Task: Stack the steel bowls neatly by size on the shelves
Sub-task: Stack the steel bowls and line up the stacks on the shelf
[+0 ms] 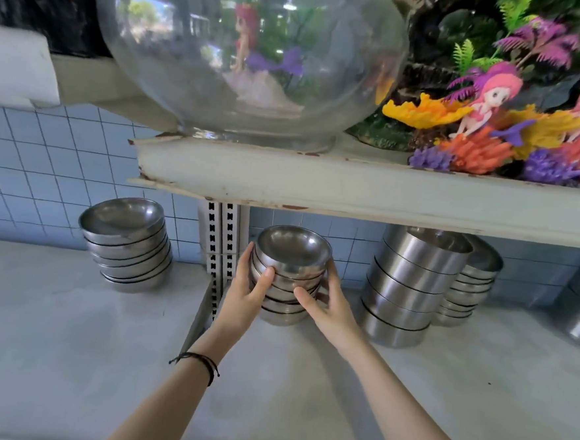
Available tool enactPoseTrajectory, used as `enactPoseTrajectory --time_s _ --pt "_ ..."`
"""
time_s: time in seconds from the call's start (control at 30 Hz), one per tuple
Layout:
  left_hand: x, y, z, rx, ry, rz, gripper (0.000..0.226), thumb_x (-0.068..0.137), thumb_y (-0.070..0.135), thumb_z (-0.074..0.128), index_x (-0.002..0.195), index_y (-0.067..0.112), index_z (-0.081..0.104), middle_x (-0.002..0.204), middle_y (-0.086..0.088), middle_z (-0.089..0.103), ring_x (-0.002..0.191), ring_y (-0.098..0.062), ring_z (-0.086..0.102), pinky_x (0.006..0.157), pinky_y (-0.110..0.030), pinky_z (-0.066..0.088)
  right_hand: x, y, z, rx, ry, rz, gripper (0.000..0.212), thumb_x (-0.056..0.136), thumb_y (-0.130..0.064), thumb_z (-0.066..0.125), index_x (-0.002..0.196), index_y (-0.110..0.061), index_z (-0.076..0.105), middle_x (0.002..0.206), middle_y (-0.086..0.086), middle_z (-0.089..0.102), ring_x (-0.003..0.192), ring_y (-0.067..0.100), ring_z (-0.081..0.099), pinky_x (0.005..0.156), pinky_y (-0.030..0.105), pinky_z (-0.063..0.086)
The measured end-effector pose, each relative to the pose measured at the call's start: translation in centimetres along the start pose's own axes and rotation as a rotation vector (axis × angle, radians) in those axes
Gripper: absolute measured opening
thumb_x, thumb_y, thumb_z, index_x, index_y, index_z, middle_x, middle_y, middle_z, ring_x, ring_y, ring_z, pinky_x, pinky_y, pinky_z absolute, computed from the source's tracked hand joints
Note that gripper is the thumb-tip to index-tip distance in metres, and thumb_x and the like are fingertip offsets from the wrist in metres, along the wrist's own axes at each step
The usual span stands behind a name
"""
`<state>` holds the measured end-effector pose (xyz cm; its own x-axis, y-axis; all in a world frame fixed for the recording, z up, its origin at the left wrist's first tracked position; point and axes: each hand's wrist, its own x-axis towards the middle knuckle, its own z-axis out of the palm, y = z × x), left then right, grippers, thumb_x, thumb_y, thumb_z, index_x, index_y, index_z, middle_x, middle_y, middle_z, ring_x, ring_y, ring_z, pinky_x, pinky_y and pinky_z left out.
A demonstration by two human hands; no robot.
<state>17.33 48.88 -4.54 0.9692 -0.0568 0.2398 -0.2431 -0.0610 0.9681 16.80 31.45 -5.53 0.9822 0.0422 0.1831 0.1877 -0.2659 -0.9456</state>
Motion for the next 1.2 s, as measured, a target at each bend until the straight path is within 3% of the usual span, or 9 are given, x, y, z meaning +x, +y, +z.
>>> enactPoseTrajectory --time_s 0.17,0.3,0.37,0.47,0.63,0.83,0.97,1.07,1.2 --pt "-2.4 0.1 -1.8 0.023 0.060 0.028 0.086 0.080 0.060 0.050 0.152 0.026 0.020 0.148 0.017 0.038 0.135 0.007 0.034 0.111 -0.019 0.028 -1.6 -0.4 1.6 0.009 -0.039 -0.061 0.085 0.084 -0.044 0.073 0.151 -0.043 0.021 0.139 -0.012 0.054 0.124 0.007 0.055 0.092 0.014 0.049" --pt "-4.5 -0.1 -3.6 0.028 0.107 0.016 0.077 0.080 0.062 0.050 0.148 0.036 0.026 0.136 0.032 0.043 0.124 0.017 0.041 0.105 -0.018 0.034 -2.8 -0.8 4.0 0.034 -0.071 -0.065 0.099 0.070 -0.067 0.073 0.151 -0.044 0.021 0.133 -0.011 0.061 0.121 0.007 0.059 0.104 0.036 0.049" --pt "-5.4 -0.2 -4.7 0.025 0.138 0.018 0.069 0.083 0.054 0.049 0.146 0.037 0.027 0.131 0.035 0.044 0.120 0.020 0.043 0.101 -0.014 0.036 -3.2 -1.1 5.3 0.043 -0.084 -0.061 0.104 0.065 -0.074 0.072 0.151 -0.046 0.020 0.132 -0.009 0.063 0.120 0.006 0.060 0.105 0.037 0.049" --pt "-6.3 -0.2 -6.7 -0.010 0.160 0.019 0.072 0.087 0.053 0.053 0.149 0.030 0.026 0.139 0.019 0.048 0.125 0.011 0.046 0.101 -0.013 0.039 -3.7 -1.9 7.4 0.062 -0.100 -0.068 0.102 0.061 -0.078 0.071 0.147 -0.053 0.022 0.132 -0.008 0.062 0.119 0.006 0.061 0.103 0.033 0.050" --pt "-7.3 0.1 -11.0 0.010 0.204 0.059 0.074 0.084 0.046 0.047 0.151 0.024 0.023 0.141 0.017 0.043 0.118 0.026 0.038 0.093 0.002 0.033 -3.9 -3.5 11.7 0.064 -0.103 -0.098 0.092 0.058 -0.081 0.070 0.135 -0.066 0.023 0.131 -0.009 0.063 0.119 0.005 0.060 0.102 0.027 0.049" --pt "-7.8 0.3 -17.2 0.017 0.208 0.070 0.051 0.098 0.027 0.046 0.144 0.031 0.026 0.130 0.027 0.044 0.107 0.030 0.043 0.083 0.005 0.035 -3.8 -5.8 17.7 0.072 -0.134 -0.107 0.089 0.069 -0.068 0.071 0.143 -0.058 0.023 0.135 -0.013 0.059 0.122 0.001 0.057 0.105 0.032 0.049" --pt "-8.1 -0.2 -21.8 0.006 0.211 0.077 0.063 0.090 0.044 0.050 0.147 0.027 0.030 0.137 0.014 0.052 0.121 0.008 0.051 0.092 -0.007 0.042 -3.9 -7.0 22.0 0.091 -0.137 -0.127 0.089 0.074 -0.061 0.073 0.148 -0.044 0.028 0.136 -0.018 0.057 0.126 0.002 0.055 0.108 0.035 0.046" --pt "-8.3 -0.6 -25.1 0.010 0.199 0.064 0.068 0.089 0.057 0.053 0.147 0.031 0.029 0.139 0.011 0.053 0.126 -0.003 0.051 0.106 -0.026 0.043 -3.9 -7.9 24.9 0.105 -0.136 -0.152 0.082 0.081 -0.043 0.072 0.150 -0.037 0.027 0.125 -0.042 0.052 0.121 -0.008 0.054 0.106 0.029 0.047" --pt "-8.7 -0.5 -28.6 0.019 0.215 0.072 0.060 0.093 0.051 0.049 0.146 0.031 0.031 0.137 0.013 0.054 0.123 0.001 0.052 0.100 -0.017 0.045 -3.6 -8.9 28.2 0.126 -0.152 -0.144 0.080 0.080 -0.044 0.073 0.143 -0.052 0.025 0.128 -0.029 0.059 0.120 -0.006 0.056 0.102 0.022 0.047"
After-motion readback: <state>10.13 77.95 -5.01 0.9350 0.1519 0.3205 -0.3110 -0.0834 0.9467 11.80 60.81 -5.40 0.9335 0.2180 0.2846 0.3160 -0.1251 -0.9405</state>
